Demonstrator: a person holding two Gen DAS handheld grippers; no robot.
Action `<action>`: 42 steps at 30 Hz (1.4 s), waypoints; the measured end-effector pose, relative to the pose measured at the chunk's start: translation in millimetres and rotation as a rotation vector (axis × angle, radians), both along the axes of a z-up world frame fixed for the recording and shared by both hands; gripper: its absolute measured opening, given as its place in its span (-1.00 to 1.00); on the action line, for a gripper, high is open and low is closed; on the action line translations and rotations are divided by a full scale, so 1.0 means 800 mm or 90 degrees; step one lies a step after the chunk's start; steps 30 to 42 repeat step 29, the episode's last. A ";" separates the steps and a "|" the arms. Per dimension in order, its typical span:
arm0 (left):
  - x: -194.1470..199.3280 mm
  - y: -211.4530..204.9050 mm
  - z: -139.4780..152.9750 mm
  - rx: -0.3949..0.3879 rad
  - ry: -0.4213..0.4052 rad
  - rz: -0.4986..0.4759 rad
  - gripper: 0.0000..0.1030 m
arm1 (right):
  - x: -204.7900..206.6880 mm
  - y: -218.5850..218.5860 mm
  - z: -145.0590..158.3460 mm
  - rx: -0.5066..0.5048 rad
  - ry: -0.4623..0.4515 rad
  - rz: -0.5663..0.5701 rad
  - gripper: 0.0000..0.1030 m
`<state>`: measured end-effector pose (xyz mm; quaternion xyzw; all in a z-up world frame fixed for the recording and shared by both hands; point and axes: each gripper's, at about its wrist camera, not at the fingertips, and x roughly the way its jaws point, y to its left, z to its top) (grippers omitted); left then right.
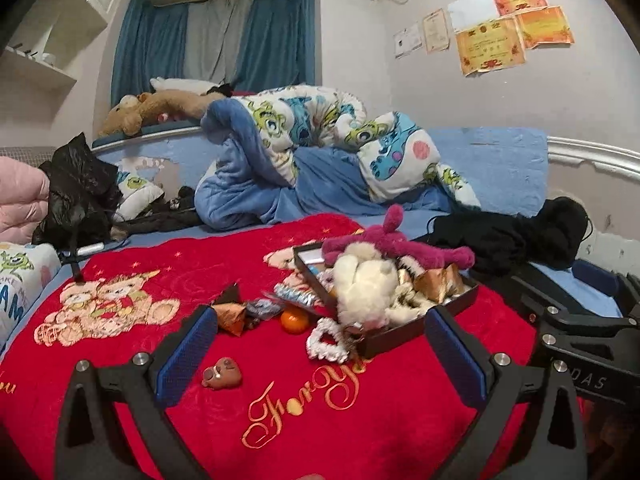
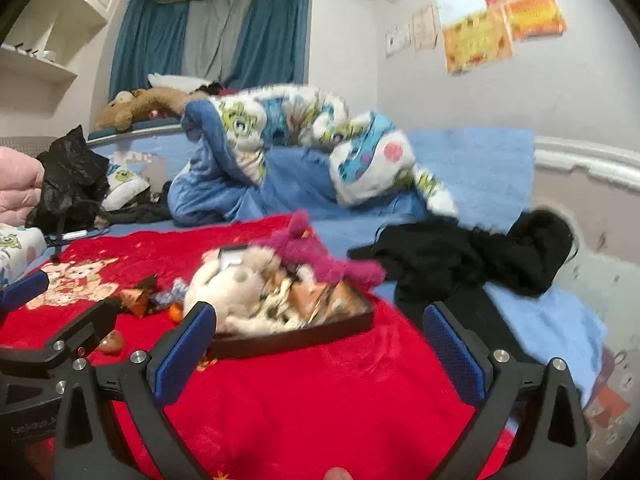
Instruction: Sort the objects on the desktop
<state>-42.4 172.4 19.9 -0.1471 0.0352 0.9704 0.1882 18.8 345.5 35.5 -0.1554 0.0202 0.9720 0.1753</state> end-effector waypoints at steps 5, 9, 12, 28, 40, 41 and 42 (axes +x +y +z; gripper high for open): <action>-0.005 -0.011 -0.006 -0.007 -0.005 0.022 1.00 | -0.011 -0.017 -0.005 0.019 -0.005 0.000 1.00; -0.008 -0.020 -0.009 -0.004 -0.012 0.026 1.00 | -0.015 -0.026 -0.005 0.039 -0.006 0.006 1.00; -0.010 -0.024 -0.010 0.008 -0.017 0.025 1.00 | -0.016 -0.027 -0.006 0.027 -0.004 0.014 1.00; -0.008 -0.024 -0.010 0.014 -0.022 0.031 1.00 | -0.015 -0.023 -0.006 0.004 0.000 0.019 1.00; -0.009 -0.024 -0.010 0.013 -0.024 0.032 1.00 | -0.016 -0.023 -0.006 0.005 -0.002 0.019 1.00; -0.009 -0.024 -0.010 0.013 -0.024 0.032 1.00 | -0.016 -0.023 -0.006 0.005 -0.002 0.019 1.00; -0.009 -0.024 -0.010 0.013 -0.024 0.032 1.00 | -0.016 -0.023 -0.006 0.005 -0.002 0.019 1.00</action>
